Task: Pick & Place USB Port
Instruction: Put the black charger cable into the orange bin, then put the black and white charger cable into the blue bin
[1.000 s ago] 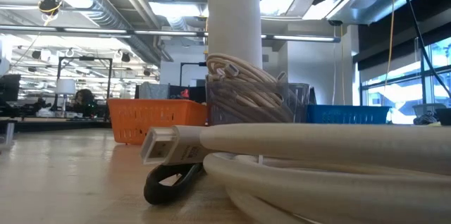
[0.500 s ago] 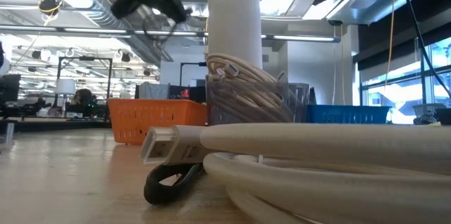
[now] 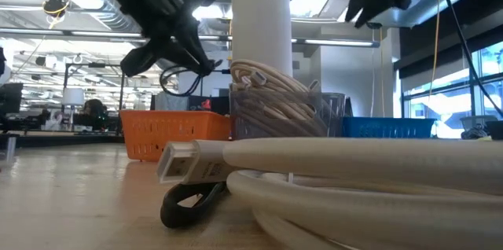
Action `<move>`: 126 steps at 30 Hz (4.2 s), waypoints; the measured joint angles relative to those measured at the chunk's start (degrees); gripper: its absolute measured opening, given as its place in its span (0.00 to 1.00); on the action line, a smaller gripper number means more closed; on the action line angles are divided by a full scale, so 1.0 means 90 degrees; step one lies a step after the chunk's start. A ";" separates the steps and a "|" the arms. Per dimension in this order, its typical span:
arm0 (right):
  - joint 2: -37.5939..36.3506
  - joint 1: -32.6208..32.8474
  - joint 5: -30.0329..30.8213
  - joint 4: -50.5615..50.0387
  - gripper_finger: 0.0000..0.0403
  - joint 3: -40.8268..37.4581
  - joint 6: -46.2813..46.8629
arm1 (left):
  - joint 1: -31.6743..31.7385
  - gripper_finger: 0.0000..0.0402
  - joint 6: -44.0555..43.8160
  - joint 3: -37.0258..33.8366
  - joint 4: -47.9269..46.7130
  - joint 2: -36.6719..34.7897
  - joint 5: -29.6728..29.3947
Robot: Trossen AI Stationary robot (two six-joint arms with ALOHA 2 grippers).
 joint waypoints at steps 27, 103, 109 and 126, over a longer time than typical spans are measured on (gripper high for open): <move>-0.0034 0.0017 -0.0049 0.1269 0.42 0.0034 -0.0547 | -0.0104 0.06 -0.0444 -0.0331 0.1571 0.1885 0.0310; -0.0034 0.0255 0.0119 0.0444 0.42 0.0102 -0.0370 | -0.5231 0.17 -0.7275 0.1716 -0.6648 0.1370 0.0576; -0.0034 0.0255 0.0114 0.0485 0.42 0.0102 -0.0368 | -0.5240 0.15 -0.7187 0.1716 -0.6680 0.1831 -0.0131; -0.0034 0.0255 0.0100 0.0667 0.42 0.0102 -0.0393 | -0.5345 0.20 -0.6884 0.1713 -0.5637 0.2773 0.1500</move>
